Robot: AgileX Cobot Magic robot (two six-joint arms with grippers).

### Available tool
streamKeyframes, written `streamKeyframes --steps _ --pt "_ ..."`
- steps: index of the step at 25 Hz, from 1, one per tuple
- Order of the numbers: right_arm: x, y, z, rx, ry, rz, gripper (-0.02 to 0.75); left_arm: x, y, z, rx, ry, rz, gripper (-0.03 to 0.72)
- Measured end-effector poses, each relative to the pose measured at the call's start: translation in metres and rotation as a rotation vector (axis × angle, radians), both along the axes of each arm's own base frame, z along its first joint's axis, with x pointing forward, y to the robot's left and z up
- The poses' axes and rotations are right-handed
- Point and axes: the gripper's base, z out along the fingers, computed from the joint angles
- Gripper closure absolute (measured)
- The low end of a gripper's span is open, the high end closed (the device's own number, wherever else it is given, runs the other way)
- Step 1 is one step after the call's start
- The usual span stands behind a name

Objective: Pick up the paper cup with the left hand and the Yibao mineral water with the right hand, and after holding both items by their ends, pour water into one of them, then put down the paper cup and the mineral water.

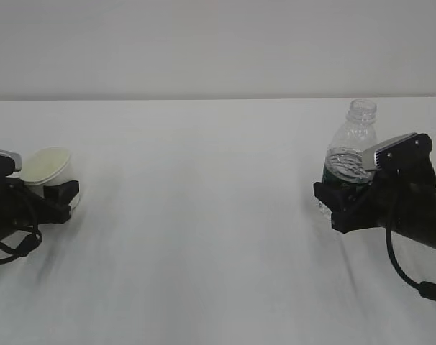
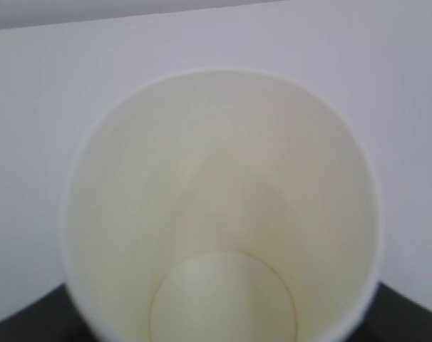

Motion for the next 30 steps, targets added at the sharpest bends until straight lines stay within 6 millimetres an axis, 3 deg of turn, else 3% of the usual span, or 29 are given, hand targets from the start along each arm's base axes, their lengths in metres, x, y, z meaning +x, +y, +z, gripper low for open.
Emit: streamKeyframes --steps 7,30 --pt "0.0 0.0 0.002 0.0 -0.006 0.001 0.303 -0.001 -0.009 0.013 -0.028 -0.029 -0.098 0.237" --pt "-0.006 0.001 0.043 -0.016 -0.078 0.025 0.303 -0.016 -0.031 0.06 -0.127 -0.087 -0.36 0.237"
